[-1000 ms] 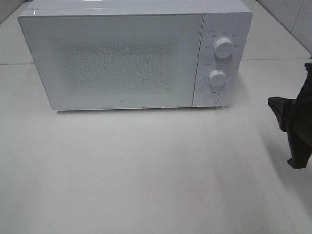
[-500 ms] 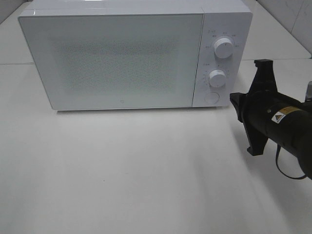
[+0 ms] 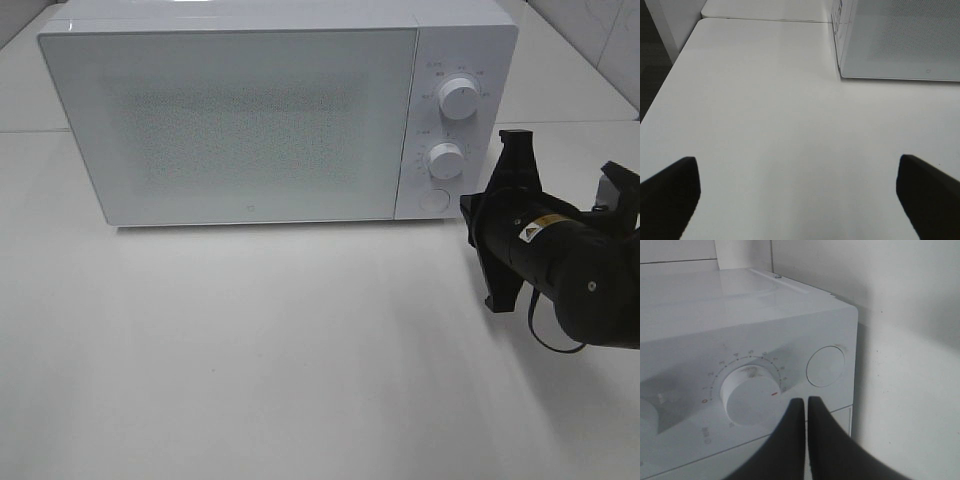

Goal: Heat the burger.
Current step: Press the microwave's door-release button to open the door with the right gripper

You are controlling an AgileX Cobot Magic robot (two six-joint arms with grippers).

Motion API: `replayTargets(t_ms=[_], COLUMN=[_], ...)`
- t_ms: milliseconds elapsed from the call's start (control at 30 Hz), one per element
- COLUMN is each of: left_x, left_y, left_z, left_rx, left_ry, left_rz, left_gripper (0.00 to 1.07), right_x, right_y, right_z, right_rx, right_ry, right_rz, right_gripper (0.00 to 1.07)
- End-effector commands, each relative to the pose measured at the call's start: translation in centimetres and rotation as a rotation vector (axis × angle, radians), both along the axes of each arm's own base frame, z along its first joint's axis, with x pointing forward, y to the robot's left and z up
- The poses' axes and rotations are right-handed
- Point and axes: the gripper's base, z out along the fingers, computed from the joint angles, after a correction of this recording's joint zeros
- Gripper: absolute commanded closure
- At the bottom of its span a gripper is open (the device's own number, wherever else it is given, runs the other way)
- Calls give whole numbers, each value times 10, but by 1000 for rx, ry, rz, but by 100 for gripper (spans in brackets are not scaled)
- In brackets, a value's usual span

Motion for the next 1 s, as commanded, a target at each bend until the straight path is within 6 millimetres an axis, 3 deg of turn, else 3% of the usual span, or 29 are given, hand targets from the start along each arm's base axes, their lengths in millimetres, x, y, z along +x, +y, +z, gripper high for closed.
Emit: replayTargets(t_ms=[33, 467, 667, 1000], left_x=[-1, -1, -1, -1], left_y=[0, 0, 0, 0], left_z=[0, 0, 0, 0], left_rx=[-3, -2, -2, -2], left_ry=[-25, -25, -25, -25], left_rz=[3, 4, 4, 4], left_gripper=[6, 6, 6, 6], right_x=[8, 25, 43, 50], right_y=[5, 13, 7, -3], right_z=[-4, -30, -37, -42], right_rx=[2, 3, 7, 5], right_ry=[-5, 39, 30, 35], right_rz=[-4, 3, 26, -11], right_gripper=[107, 107, 107, 107])
